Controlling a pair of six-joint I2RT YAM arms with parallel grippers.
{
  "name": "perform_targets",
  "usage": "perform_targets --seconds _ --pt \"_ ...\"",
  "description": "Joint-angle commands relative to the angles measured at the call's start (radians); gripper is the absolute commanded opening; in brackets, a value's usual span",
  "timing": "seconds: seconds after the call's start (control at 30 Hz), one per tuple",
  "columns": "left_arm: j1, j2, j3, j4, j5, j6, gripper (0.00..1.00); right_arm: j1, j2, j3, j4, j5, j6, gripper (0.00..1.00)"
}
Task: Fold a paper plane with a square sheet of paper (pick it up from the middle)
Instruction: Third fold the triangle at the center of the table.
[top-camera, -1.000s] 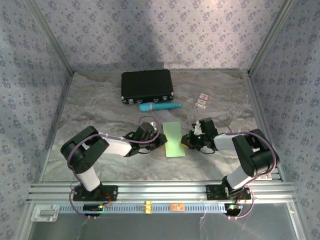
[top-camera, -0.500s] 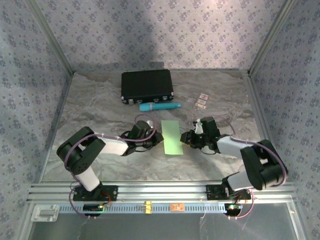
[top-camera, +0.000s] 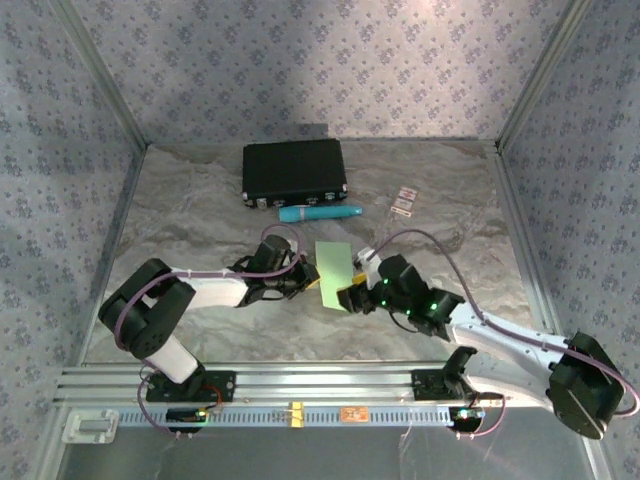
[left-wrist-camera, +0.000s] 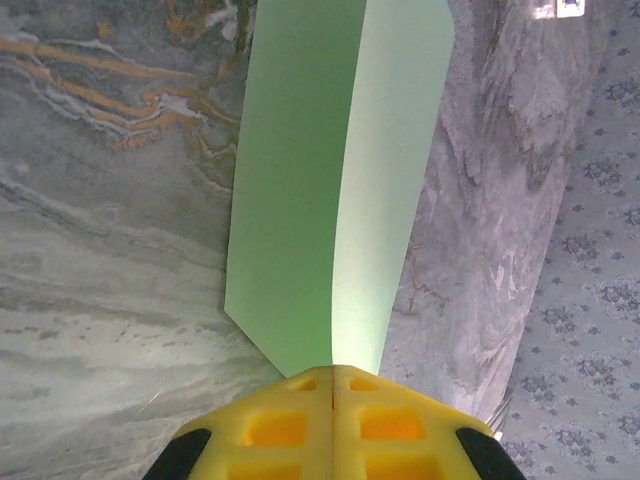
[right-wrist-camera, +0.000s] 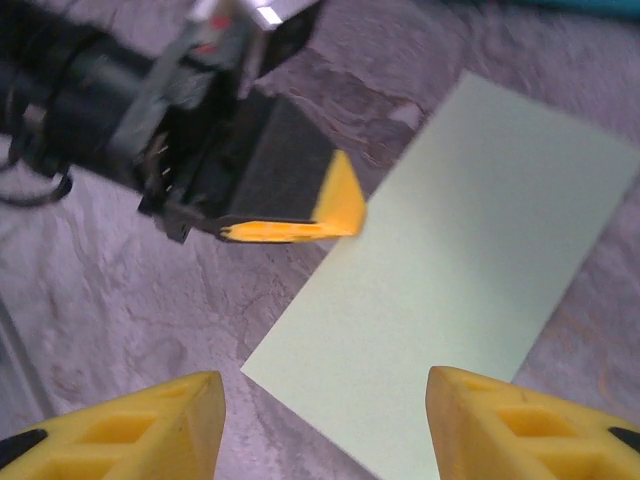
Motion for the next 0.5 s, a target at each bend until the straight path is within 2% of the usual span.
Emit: perform_targets --seconds 0.0,0.13,0.33,0.47 --pt "0.004 -0.033 0.027 -0.037 0.023 0.012 0.05 0.137 0.008 -0.045 0.090 0.253 -0.270 0.58" --pt "0.005 -0.035 0.025 -0.033 0.010 0.011 0.05 0.231 0.066 -0.026 0.102 0.342 -0.346 0.57" --pt "0.004 -0.039 0.021 -0.022 0.007 0.001 0.05 0.288 0.153 -0.017 0.172 0.328 -0.390 0.57" --pt "0.005 -0.043 0.027 -0.033 0.002 0.009 0.06 0.349 0.245 -0.017 0.264 0.477 -0.423 0.57"
